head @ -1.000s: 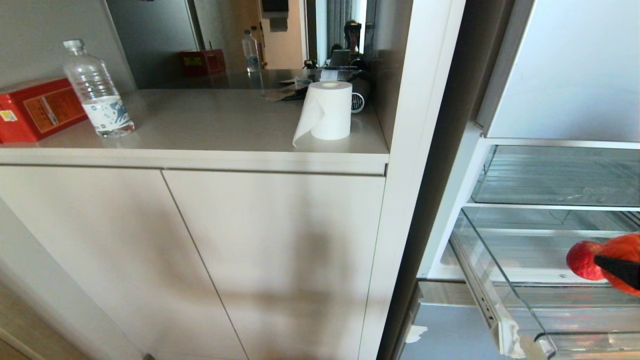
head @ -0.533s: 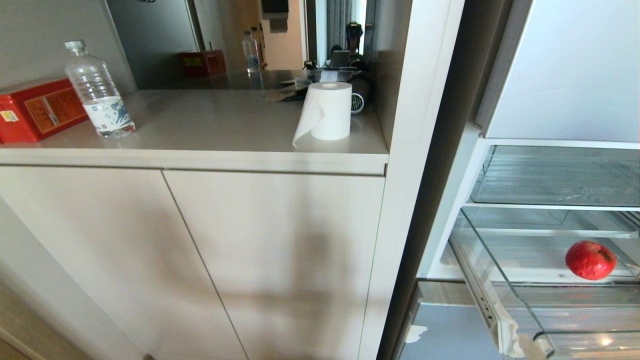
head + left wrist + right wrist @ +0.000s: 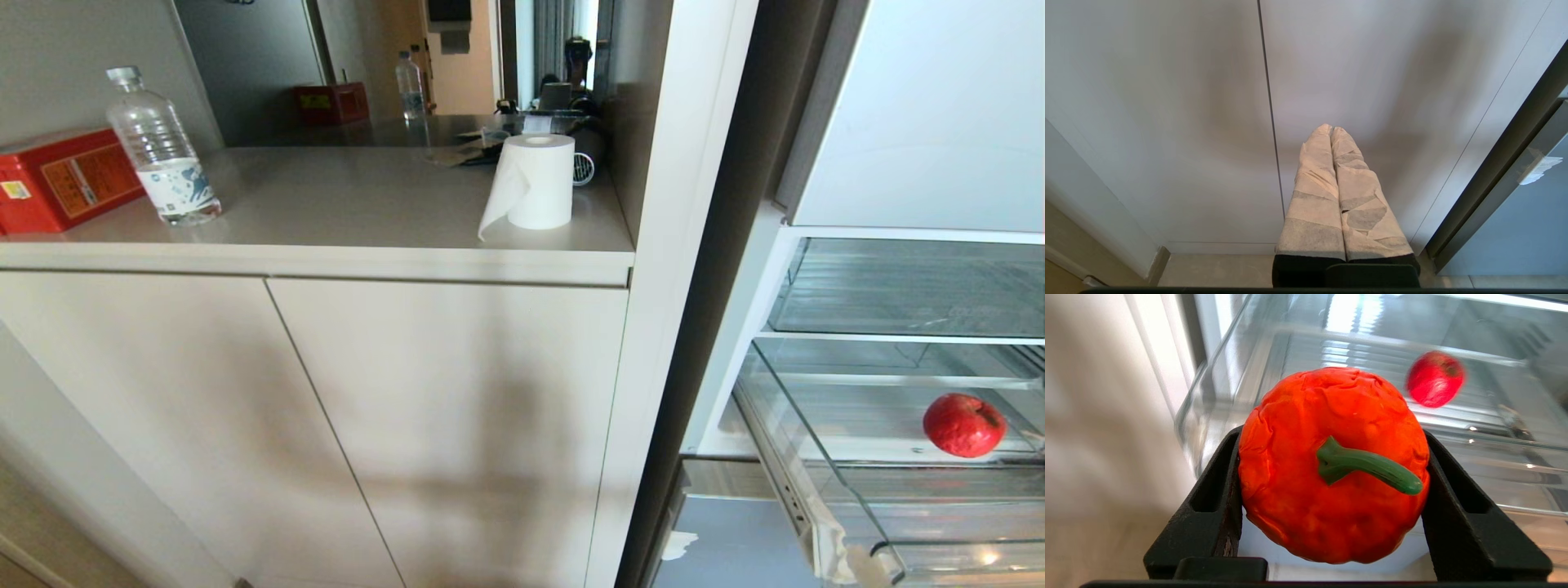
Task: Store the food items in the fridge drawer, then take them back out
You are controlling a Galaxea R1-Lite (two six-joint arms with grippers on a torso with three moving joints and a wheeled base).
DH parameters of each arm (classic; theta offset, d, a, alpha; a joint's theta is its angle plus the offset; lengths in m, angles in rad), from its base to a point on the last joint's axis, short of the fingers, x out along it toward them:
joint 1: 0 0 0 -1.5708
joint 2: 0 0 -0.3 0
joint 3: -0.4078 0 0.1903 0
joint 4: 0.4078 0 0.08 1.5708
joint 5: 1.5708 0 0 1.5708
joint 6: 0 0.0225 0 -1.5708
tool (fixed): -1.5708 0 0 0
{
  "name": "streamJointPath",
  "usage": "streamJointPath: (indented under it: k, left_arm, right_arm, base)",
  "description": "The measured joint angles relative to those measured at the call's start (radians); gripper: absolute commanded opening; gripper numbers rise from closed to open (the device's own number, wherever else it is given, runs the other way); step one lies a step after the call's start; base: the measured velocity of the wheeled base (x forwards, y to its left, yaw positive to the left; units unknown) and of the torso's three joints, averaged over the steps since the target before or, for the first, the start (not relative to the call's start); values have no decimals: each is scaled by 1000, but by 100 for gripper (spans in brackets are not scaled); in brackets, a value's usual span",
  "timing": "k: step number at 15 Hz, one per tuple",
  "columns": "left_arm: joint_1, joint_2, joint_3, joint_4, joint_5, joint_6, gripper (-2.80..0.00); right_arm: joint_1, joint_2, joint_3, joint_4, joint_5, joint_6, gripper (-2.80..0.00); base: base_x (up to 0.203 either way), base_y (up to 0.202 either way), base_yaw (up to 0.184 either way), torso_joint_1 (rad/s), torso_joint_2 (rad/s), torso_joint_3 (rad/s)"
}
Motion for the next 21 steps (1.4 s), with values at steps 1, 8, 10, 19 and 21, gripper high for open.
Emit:
streamJointPath:
  k: [1,8,10,19,21]
  left_arm:
    - [0,0,0,0,0,0,-280]
    - [0,0,0,0,0,1,-280]
    - [0,0,0,0,0,1,-280]
    - [-1,0,0,0,0,1,-280]
    - [0,0,0,0,0,1,-280]
  right_arm:
    - [37,-6,29,-8,-9,-24,-280]
    - [130,-228,125,65,-72,0,-280]
    - [125,-259,125,70,-76,36,-280]
    - [124,-282,127,71,-89,71,-280]
    - [123,-282,127,70,-88,70,-280]
  base:
    - [0,0,0,0,0,0]
    - [0,0,0,0,0,0]
    - [0,0,0,0,0,0]
    - [1,1,-28,0,0,0]
    - [0,8,-175,7,0,2]
